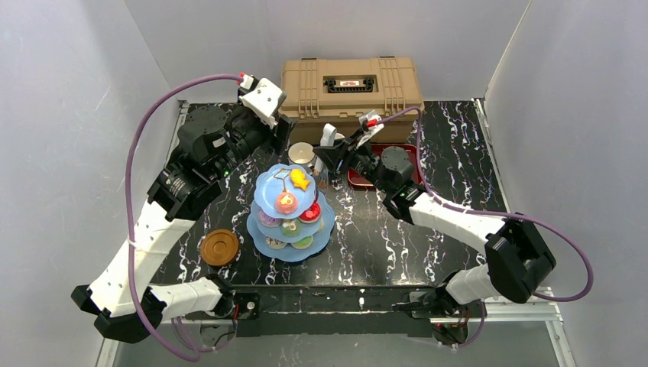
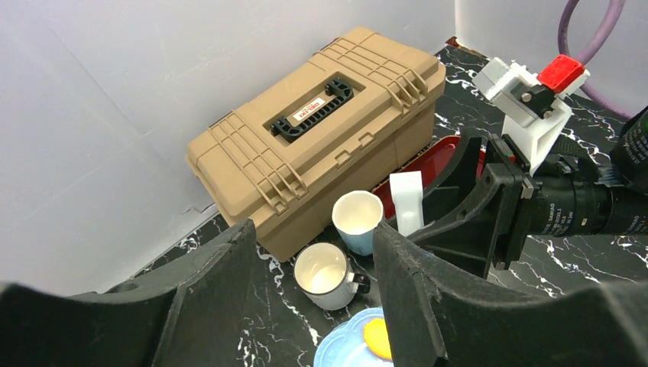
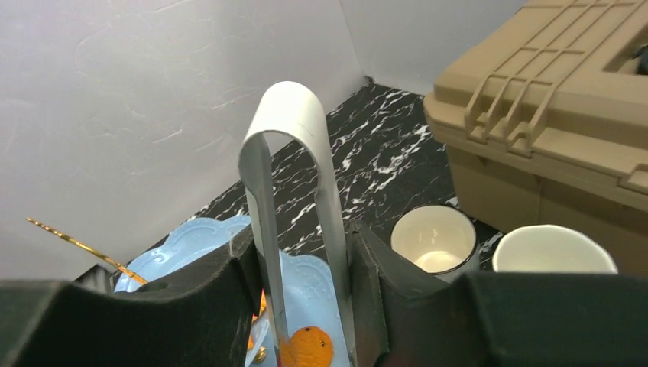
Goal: Serve the afternoon tea
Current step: Place the desert on the desert table.
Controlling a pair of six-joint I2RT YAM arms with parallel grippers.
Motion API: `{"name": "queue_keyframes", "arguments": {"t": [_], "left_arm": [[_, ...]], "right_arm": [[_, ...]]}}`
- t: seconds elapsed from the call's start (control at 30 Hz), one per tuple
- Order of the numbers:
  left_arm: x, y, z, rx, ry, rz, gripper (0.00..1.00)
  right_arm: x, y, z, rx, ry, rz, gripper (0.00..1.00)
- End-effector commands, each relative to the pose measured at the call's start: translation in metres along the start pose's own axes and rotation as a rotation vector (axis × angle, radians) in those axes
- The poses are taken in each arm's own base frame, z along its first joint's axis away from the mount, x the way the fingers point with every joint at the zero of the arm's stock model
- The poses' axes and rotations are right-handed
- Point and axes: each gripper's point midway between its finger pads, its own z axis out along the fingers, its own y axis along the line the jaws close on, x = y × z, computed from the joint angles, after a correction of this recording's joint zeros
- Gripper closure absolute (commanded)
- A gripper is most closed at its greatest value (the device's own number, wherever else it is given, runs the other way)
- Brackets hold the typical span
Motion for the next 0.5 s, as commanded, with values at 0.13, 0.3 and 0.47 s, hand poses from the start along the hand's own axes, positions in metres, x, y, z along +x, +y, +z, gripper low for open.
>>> {"name": "queue_keyframes", "arguments": {"t": [0.13, 0.3, 0.47], "left_arm": [[-0.014, 0.005, -0.008, -0.012, -0.043, -0.011, 0.44], [-0.015, 0.005, -0.008, -0.012, -0.045, -0.011, 0.44], [-0.014, 0.004, -0.008, -0.009, -0.042, -0.011, 0.44]], "right_arm": [[-0.064, 0.017, -0.010, -0.016, -0.203, -0.032, 0.74], [-0.080, 0.020, -0.015, -0.014, -0.239, -0.050, 0.70], [-0.093, 0.004, -0.023, 0.071, -0.263, -0.096, 0.69]]}}
